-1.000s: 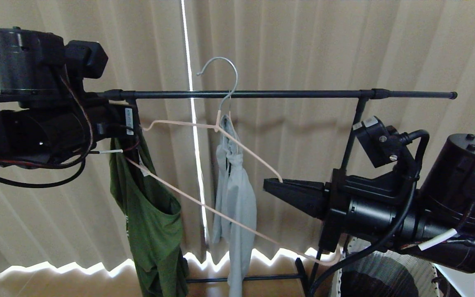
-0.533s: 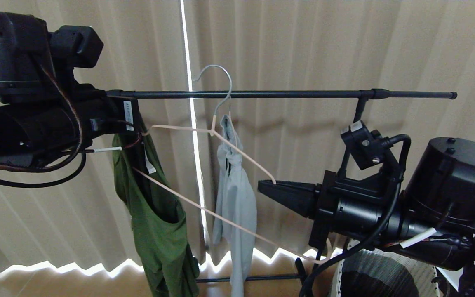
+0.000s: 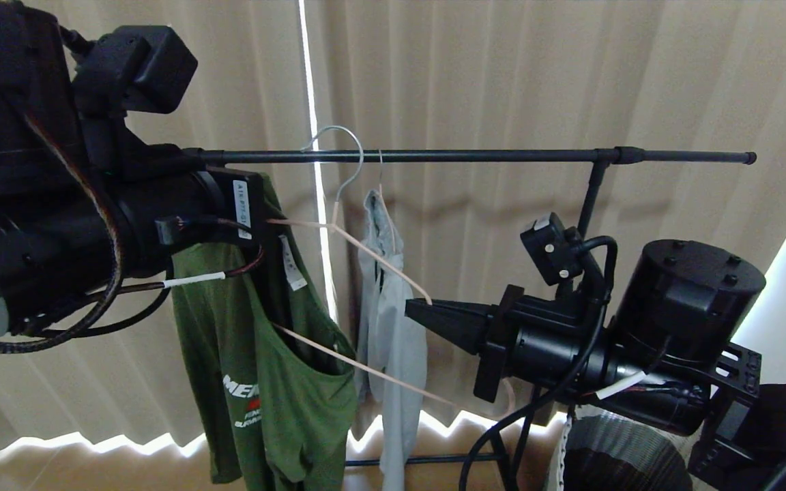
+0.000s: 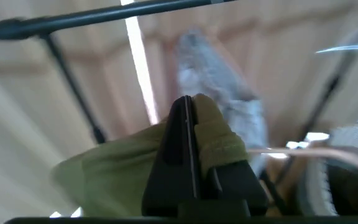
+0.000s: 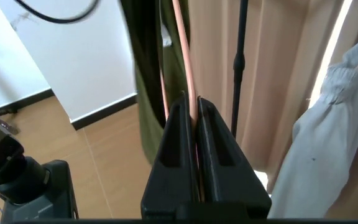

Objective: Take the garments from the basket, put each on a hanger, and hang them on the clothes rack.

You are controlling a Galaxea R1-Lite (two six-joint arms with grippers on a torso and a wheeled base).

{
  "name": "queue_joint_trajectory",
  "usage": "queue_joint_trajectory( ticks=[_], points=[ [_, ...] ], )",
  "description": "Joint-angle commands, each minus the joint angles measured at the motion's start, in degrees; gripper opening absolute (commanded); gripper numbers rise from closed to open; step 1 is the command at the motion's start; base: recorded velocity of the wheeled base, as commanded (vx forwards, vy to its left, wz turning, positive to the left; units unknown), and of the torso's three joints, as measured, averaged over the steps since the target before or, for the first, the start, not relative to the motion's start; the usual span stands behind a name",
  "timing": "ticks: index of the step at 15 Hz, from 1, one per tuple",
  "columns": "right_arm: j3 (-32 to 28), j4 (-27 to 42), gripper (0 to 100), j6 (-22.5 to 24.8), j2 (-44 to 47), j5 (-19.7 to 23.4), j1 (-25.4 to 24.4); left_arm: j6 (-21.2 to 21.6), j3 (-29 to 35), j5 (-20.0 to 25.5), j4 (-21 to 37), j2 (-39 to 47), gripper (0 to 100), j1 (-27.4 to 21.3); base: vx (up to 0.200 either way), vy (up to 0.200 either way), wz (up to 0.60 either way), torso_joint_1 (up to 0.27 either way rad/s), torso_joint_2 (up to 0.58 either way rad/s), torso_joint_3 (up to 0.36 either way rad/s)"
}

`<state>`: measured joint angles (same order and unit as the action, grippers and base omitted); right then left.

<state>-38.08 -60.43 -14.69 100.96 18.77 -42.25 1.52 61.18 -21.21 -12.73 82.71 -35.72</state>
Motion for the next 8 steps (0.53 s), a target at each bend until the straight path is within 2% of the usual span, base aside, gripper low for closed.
queue_joint_trajectory(
  ticks=[1,2,4,5,8],
  points=[
    [-0.32,0.05,0,0.01,0.81,0.04,-0.02,0.06,-0.10,0.47,-0.02,-0.89,0,-2.16,0.000,0.000,0.00,0.000,0.00,0.000],
    [-1.29,0.22,0,0.01,1.34,0.04,-0.02,-0.03,-0.98,8.03,0.07,-2.47,0,-3.22,0.000,0.000,0.00,0.000,0.00,0.000],
    [-2.43,0.58,0,0.01,1.43,0.04,0.24,0.32,-1.86,16.55,0.42,-4.49,0,-3.13,0.000,0.000,0.00,0.000,0.00,0.000],
    [-2.79,2.16,0,0.01,0.99,-0.05,0.77,0.32,-2.21,18.49,0.33,-4.58,0,-2.95,0.000,0.000,0.00,0.000,0.00,0.000],
    [-3.93,2.77,0,0.10,0.46,-0.05,0.94,1.03,-3.88,18.49,0.16,-4.31,0,-3.04,0.000,0.000,0.00,0.000,0.00,0.000]
  ],
)
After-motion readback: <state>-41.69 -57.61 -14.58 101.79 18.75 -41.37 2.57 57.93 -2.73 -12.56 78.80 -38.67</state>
